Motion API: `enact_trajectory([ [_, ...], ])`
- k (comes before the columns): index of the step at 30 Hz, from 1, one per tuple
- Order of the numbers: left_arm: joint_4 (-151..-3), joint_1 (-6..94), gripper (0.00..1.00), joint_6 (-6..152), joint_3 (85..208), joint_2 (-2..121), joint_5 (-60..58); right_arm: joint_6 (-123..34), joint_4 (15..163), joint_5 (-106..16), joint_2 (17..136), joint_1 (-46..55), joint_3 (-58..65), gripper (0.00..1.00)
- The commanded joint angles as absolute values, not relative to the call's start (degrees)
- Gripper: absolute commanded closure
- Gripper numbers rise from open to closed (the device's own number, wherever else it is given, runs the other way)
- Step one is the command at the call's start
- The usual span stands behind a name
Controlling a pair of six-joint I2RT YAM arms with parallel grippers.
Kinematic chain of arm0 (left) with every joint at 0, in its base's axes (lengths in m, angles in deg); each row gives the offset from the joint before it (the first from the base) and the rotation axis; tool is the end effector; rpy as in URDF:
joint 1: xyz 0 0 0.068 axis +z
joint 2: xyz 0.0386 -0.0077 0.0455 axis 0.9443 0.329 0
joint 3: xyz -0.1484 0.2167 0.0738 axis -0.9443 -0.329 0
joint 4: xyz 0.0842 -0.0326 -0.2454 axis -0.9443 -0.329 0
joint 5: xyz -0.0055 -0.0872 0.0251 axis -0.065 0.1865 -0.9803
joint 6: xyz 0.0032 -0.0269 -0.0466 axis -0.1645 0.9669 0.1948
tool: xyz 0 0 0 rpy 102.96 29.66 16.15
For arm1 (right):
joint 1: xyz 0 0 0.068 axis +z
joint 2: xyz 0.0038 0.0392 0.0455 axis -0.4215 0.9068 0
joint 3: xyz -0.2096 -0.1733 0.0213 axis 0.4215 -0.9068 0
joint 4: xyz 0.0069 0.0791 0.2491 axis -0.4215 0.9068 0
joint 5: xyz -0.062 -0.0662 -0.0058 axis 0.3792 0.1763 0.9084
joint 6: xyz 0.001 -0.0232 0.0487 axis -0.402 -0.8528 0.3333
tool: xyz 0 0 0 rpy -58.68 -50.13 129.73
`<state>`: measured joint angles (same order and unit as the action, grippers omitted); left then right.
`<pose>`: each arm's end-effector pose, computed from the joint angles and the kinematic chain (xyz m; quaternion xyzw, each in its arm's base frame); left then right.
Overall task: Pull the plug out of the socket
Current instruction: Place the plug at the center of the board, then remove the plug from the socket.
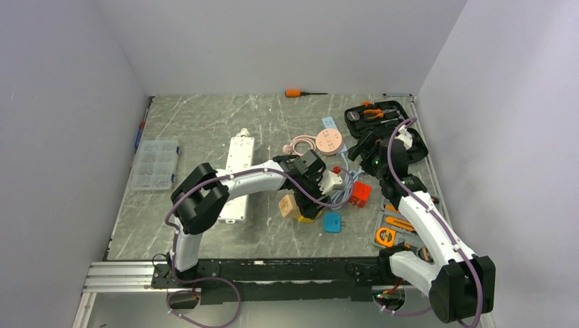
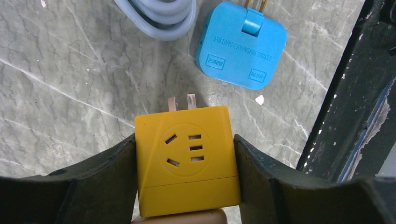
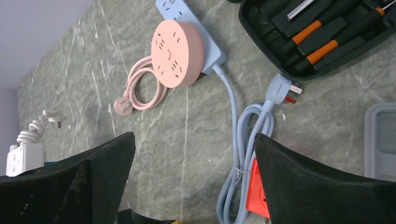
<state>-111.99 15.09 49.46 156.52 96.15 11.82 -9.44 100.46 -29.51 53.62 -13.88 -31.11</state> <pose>0.2212 -0.3472 0.1916 0.5688 0.7693 -0.2512 0.1466 0.2241 0.0391 0.2669 0.2598 0.8244 0.1699 0.4734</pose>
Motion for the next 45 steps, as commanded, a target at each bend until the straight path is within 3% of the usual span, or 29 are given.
enact_trajectory([
  [1,-108.9,14.5,0.34,51.2,154.7,96.4,13.6,-9.1,99.1,-28.5,52.2,-14.2,-31.1,0.0],
  [4,-108.7,14.5,0.31,51.7,154.5,96.7,14.0,-8.9,99.2,-28.5,52.0,-14.2,-31.1,0.0],
  [5,-108.3,14.5,0.17,51.8,154.2,96.7,14.2,-8.9,99.3,-28.5,51.9,-14.2,-31.1,0.0],
  [7,-107.8,14.5,0.02,51.9,153.5,96.8,14.9,-9.0,99.5,-28.6,51.5,-14.2,-31.1,0.0],
  [8,-107.6,14.5,0.01,51.9,153.3,96.9,15.2,-9.1,99.5,-28.6,51.2,-14.2,-31.0,0.0],
  [16,-110.2,14.5,0.01,50.0,153.2,91.1,15.5,-10.5,100.5,-30.5,49.9,-14.2,-30.9,0.0],
  [25,-135.9,16.3,0.01,35.8,169.8,78.4,16.0,-20.8,98.7,-47.3,57.3,-13.3,-28.3,0.0],
  [28,-136.7,17.8,0.01,28.7,165.7,67.5,14.5,-25.7,97.8,-51.3,61.7,-8.0,-28.0,0.0],
  [34,-141.7,22.0,0.01,24.6,158.1,54.3,13.7,-38.4,98.5,-44.6,67.5,9.0,-26.4,0.0],
  [45,-146.2,23.2,0.01,19.9,158.1,44.8,12.6,-53.1,104.5,-50.4,67.8,16.7,-24.8,0.0],
])
